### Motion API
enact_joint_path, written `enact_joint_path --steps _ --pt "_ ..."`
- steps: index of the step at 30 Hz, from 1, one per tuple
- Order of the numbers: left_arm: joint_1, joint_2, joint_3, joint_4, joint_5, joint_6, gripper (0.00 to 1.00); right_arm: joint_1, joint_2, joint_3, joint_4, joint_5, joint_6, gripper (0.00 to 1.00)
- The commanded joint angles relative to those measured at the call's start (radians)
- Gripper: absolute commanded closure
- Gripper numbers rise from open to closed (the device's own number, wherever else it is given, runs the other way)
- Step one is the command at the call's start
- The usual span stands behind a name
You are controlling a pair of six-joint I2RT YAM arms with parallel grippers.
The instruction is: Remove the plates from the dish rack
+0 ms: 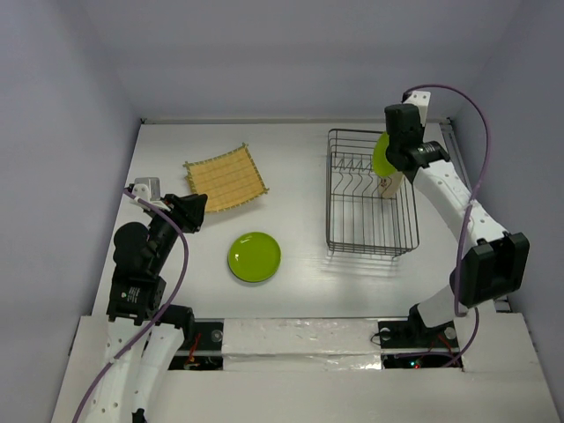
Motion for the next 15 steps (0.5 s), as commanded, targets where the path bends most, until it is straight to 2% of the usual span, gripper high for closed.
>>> enact_joint_path --steps 1,4,7,10,11,15 --pt "-0.006 -0.006 0.026 0.046 0.004 0.007 0.77 0.033 -0.087 0.061 -0.018 0.027 -0.008 1.00" --pt "-0.006 -0.006 0.025 0.046 0.007 0.005 0.77 0.088 -0.136 0.075 -0.021 0.025 -0.022 1.00" --pt "-0.006 -0.006 0.025 0.048 0.006 0.005 0.77 0.161 -0.192 0.066 0.010 -0.075 -0.019 1.00" --pt "-0.006 -0.006 0.025 0.046 0.003 0.007 0.77 0.261 -0.239 -0.006 0.099 -0.288 0.014 1.00" --pt "-0.006 -0.006 0.025 0.045 0.001 0.005 0.77 0.286 -0.245 -0.034 0.158 -0.411 0.030 1.00" --pt "-0.006 -0.005 0.026 0.043 -0.003 0.007 0.77 0.367 -0.252 -0.191 0.295 -0.645 0.119 1.00"
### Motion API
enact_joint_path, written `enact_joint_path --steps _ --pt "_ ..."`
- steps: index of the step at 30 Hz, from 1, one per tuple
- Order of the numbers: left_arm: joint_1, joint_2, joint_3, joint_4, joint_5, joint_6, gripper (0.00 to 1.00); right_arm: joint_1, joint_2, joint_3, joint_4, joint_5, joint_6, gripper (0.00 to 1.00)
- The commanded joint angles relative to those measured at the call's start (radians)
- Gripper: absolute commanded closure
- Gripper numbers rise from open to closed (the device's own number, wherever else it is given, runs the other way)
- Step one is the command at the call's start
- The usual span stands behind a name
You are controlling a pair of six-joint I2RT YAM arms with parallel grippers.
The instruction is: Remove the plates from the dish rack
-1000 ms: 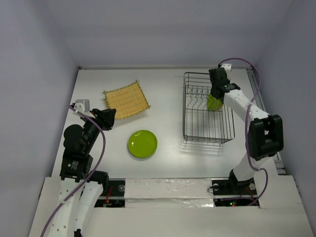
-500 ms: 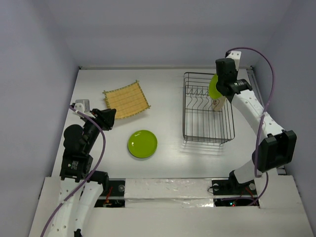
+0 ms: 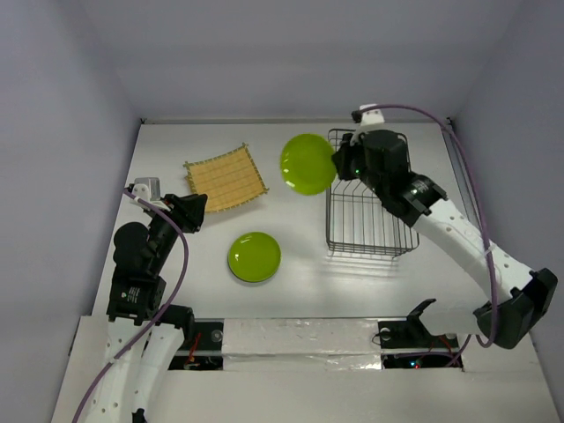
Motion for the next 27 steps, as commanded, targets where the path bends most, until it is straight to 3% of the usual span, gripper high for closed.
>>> enact_joint_path --steps 1,5,11,20,27 --pt "-0.006 -0.005 0.026 0.044 -0.001 0.007 0.77 0.049 0.018 -0.112 0.190 -0.310 0.092 1.00" --pt "-0.006 -0.006 0.025 0.044 -0.003 0.005 0.77 0.130 0.081 -0.185 0.327 -0.503 0.178 1.00" --pt "-0.006 -0.008 0.028 0.041 -0.004 0.007 0.77 0.235 0.244 -0.237 0.443 -0.546 0.241 1.00" --pt "-0.006 -0.008 0.026 0.042 -0.003 0.008 0.77 0.295 0.393 -0.263 0.479 -0.545 0.263 1.00" --pt "-0.006 -0.006 0.026 0.042 -0.001 0.008 0.77 0.295 0.410 -0.291 0.473 -0.479 0.260 1.00"
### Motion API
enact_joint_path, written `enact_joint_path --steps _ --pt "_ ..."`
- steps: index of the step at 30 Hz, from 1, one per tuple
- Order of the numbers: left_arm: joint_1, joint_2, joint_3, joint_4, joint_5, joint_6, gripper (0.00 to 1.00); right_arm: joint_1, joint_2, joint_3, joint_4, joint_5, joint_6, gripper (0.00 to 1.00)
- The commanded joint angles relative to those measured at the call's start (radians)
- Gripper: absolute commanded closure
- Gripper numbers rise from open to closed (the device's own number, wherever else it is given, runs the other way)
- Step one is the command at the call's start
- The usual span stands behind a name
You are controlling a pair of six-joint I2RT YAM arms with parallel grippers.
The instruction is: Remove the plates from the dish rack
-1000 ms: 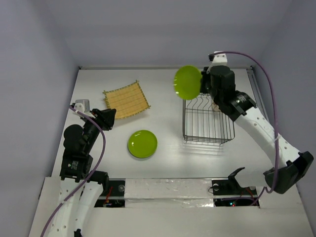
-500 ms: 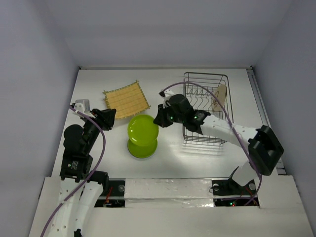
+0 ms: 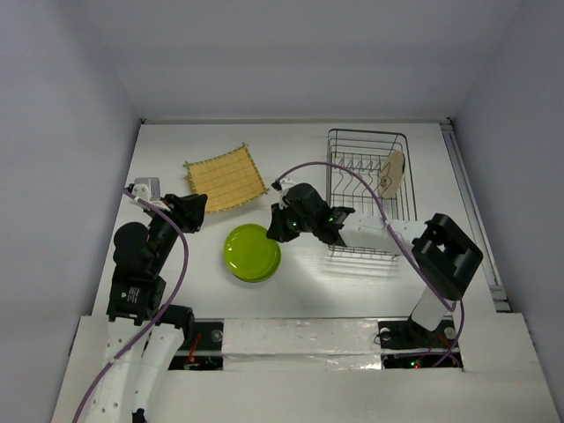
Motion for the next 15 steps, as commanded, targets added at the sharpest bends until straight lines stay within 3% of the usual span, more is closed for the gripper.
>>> enact_joint_path --steps 1,7,15 --pt "-0.006 -0.008 0.026 0.042 -0.001 0.007 0.77 0.009 -0.004 -0.004 0.063 0.037 0.008 1.00" --pt "-0.006 -0.008 0.026 0.041 -0.003 0.008 0.77 0.009 0.019 -0.020 0.054 0.059 0.014 0.99" --pt "-0.006 -0.011 0.026 0.041 -0.003 0.008 0.77 0.009 0.016 -0.025 -0.005 0.111 -0.002 0.80"
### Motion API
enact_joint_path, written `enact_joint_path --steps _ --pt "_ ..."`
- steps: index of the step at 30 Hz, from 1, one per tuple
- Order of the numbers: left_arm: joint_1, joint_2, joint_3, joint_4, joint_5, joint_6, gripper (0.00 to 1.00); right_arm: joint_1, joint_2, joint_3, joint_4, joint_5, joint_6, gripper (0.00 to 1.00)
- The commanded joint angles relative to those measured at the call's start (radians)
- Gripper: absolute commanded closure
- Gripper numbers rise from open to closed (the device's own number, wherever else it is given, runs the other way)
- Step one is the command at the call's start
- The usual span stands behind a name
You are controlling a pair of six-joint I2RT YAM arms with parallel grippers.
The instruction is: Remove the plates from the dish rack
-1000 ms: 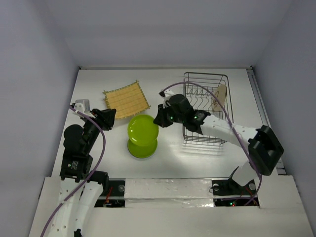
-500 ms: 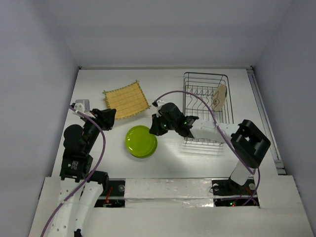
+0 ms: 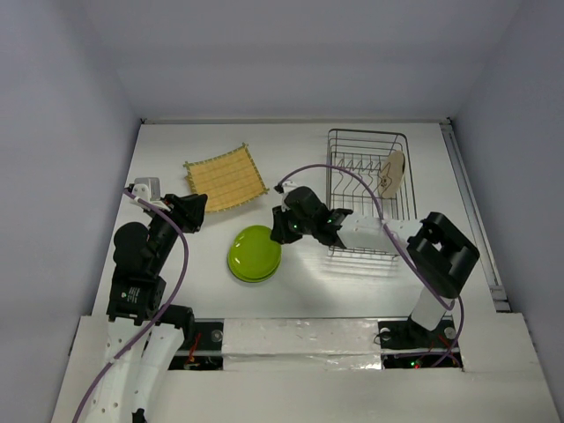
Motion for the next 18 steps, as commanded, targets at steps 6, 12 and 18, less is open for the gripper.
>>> enact_joint_path --steps 6,12,18 --pt "-0.006 -0.011 0.026 0.041 -0.003 0.007 0.77 0.009 -0.042 -0.001 -0.040 0.093 -0.017 0.48" --pt "-0.006 -0.014 0.026 0.041 -0.003 0.005 0.77 0.009 -0.121 0.006 -0.100 0.209 -0.035 0.36" --pt "-0.006 -0.017 0.026 0.039 -0.001 0.007 0.77 -0.018 -0.294 0.028 -0.193 0.572 -0.069 0.89"
